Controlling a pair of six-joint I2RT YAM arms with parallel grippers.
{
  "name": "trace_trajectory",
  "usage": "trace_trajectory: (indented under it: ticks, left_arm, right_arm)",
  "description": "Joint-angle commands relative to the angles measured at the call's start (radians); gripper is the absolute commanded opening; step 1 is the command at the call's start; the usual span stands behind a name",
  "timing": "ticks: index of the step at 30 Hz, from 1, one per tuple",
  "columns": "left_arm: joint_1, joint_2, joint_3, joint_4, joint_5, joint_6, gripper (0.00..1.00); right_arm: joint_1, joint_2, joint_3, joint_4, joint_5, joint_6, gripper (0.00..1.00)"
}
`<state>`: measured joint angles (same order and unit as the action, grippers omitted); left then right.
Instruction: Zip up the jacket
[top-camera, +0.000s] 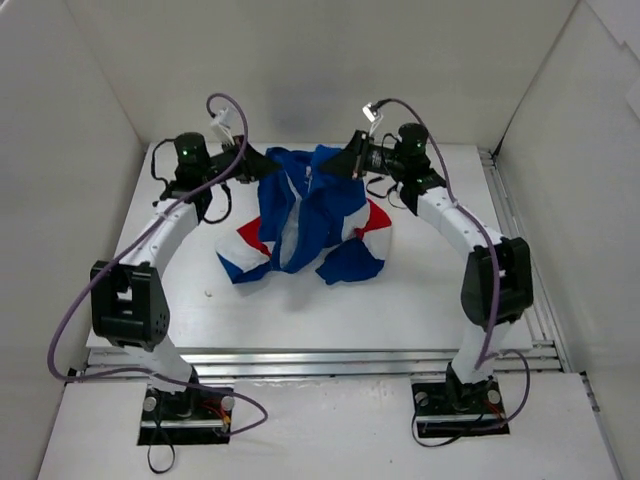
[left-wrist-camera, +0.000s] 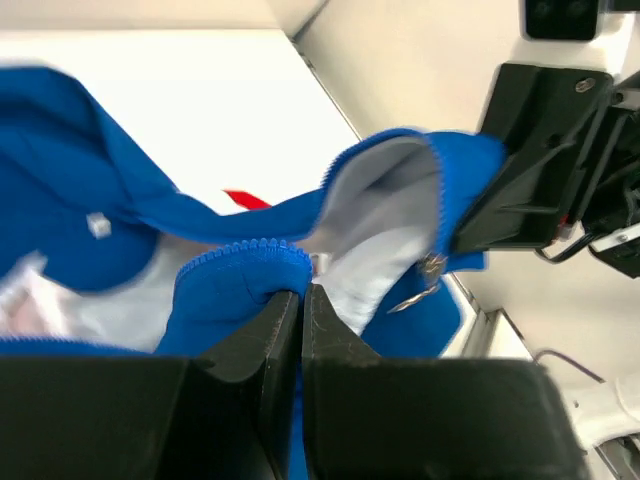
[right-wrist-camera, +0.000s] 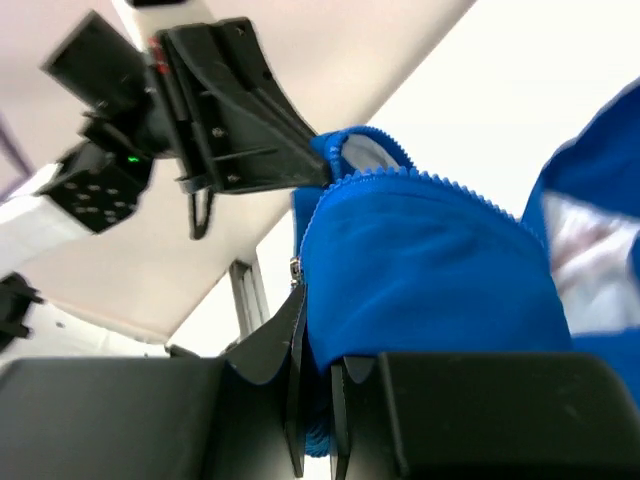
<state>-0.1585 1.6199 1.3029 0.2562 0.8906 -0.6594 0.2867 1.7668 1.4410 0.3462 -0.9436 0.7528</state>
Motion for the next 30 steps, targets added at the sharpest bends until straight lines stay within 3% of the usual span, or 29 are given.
trace_trajectory:
  ticks: [1, 6, 9, 11, 16, 17, 22, 23, 30]
  left_arm:
    - [0.042, 0.102, 0.253, 0.091, 0.088, -0.02, 0.0]
    - [0.071, 0.276, 0.67, -0.093, 0.108, 0.032, 0.0]
    - [0.089, 0.307, 0.778, -0.091, 0.129, 0.043, 0.0]
    - [0.089, 0.27, 0.753, -0.031, 0.148, 0.06, 0.0]
    - [0.034, 0.071, 0.336, 0.15, 0.177, 0.121, 0.0]
    - [0.024, 0.042, 0.193, 0.229, 0.18, 0.112, 0.0]
    - [-0.048, -0.064, -0.152, 0.481, 0.189, 0.049, 0.0]
    - [-0.058, -0.064, -0.241, 0.606, 0.189, 0.029, 0.0]
    - [-0.041, 0.049, -0.396, 1.159, 0.242, -0.316, 0.0]
  right_arm:
    - [-0.044, 0.098, 0.251, 0.116, -0.049, 0.054, 0.0]
    - [-0.073, 0.285, 0.64, 0.105, -0.061, 0.102, 0.0]
    - [-0.081, 0.336, 0.769, 0.137, -0.058, 0.1, 0.0]
    - [-0.081, 0.318, 0.745, 0.233, -0.063, 0.103, 0.0]
    - [-0.046, 0.157, 0.422, 0.237, -0.096, -0.033, 0.0]
    - [-0.044, 0.11, 0.3, 0.238, -0.101, -0.067, 0.0]
    - [0.022, -0.009, 0.001, 0.292, -0.135, -0.145, 0.0]
    - [0.029, -0.038, -0.06, 0.316, -0.141, -0.144, 0.0]
    - [0.063, -0.148, -0.212, 0.323, -0.179, -0.171, 0.0]
